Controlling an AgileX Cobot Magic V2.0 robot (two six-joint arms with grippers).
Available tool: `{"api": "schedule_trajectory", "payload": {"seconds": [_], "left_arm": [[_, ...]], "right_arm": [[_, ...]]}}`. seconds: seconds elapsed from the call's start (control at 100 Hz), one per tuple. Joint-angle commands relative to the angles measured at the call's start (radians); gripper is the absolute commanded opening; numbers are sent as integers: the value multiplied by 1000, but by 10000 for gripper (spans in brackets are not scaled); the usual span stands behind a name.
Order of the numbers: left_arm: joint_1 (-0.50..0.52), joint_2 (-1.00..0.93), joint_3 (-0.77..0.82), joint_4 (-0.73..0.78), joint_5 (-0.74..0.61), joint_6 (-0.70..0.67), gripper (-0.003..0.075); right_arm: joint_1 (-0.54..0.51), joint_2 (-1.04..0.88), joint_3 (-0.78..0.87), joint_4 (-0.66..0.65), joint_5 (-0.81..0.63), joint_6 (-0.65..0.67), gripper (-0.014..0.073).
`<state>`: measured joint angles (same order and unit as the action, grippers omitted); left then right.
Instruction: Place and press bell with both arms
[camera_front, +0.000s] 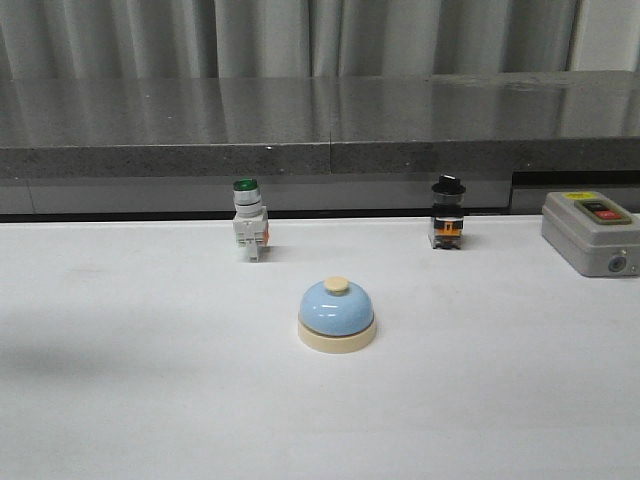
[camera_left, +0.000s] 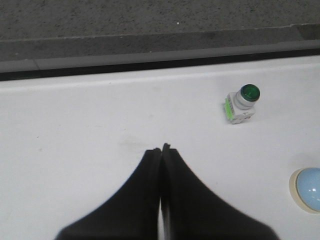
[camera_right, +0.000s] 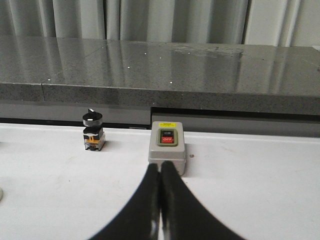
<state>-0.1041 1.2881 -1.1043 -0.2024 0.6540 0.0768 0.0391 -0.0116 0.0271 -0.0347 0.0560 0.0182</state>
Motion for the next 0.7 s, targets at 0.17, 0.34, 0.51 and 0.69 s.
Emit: {"api": "schedule_trajectory", "payload": {"seconds": [0.17,0.34,0.51,0.69], "left_arm": [[28,-216,170,-23,-126,-12,-20],[28,-359,299,-23,-181,-12,-20],[28,-523,430,-23,-260,-12,-20],[28,-687,535,-23,-256,-12,-20]], "right_arm": [[-4,-16,-16,-8,-75,-5,-60],[-4,-16,-16,-8,-75,-5,-60],[-4,-16,-16,-8,-75,-5,-60],[-4,-16,-16,-8,-75,-5,-60]]}}
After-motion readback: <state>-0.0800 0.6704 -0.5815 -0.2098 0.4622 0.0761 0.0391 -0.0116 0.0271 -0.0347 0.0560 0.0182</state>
